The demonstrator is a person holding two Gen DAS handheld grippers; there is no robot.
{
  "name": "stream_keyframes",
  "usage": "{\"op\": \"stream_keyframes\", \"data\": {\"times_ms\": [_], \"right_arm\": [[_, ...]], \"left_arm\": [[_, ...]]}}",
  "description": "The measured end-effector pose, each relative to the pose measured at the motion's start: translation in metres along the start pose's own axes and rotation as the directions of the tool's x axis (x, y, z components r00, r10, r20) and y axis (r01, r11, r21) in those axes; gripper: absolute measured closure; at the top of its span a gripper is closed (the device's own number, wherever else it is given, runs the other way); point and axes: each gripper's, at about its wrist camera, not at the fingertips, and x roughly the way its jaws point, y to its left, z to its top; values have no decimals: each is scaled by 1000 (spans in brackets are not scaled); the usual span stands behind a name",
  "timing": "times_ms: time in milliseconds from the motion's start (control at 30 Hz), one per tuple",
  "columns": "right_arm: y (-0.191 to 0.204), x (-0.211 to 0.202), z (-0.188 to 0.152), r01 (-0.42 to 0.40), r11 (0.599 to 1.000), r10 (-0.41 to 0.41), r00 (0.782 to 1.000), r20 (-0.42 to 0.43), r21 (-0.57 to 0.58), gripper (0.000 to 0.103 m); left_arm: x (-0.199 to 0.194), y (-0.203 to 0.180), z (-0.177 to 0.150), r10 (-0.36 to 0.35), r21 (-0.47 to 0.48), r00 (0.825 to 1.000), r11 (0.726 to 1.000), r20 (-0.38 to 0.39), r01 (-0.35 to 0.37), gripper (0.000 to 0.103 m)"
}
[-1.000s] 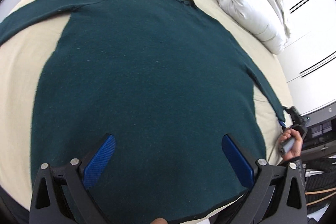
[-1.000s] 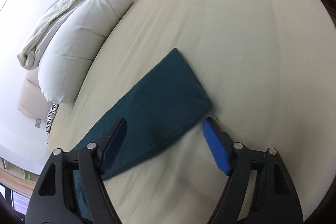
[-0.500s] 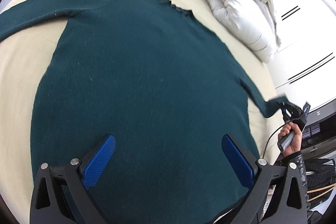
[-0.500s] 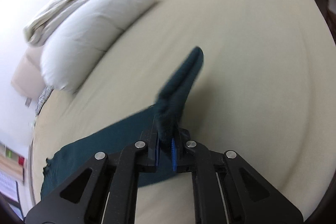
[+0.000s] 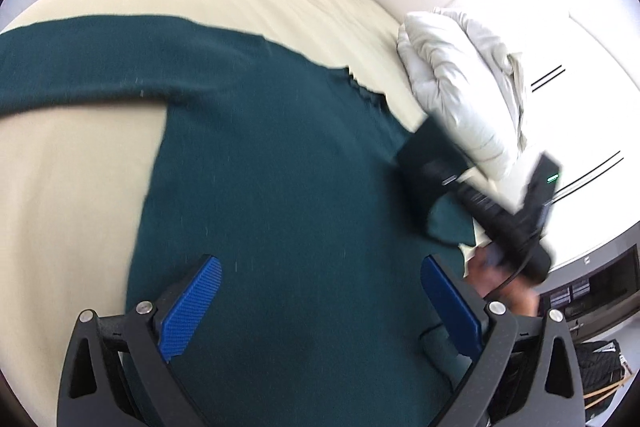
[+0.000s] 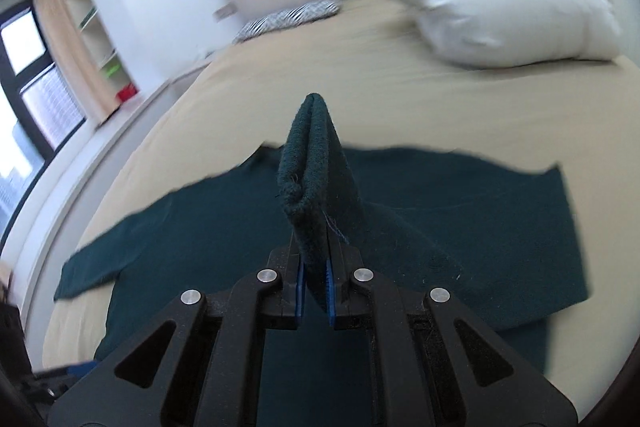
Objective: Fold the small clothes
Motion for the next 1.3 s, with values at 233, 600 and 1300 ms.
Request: {"op": "stream_keyframes", "data": {"times_ms": [233,600,1300], "right_arm": [[-4,41,-27,-46,997,51,994,-92,56,68],[-81,-60,-81,-124,969,116,992,49,212,33],[-215,-80,-121,-259,734,214,966,147,627,31]], "left_arm": [[35,-22,21,-25,39,999,999,-24,26,3],[153,-74,54,12,101,985,995,-172,6,32],[138,-48,98,105,133,994,985,39,-109,94]]}}
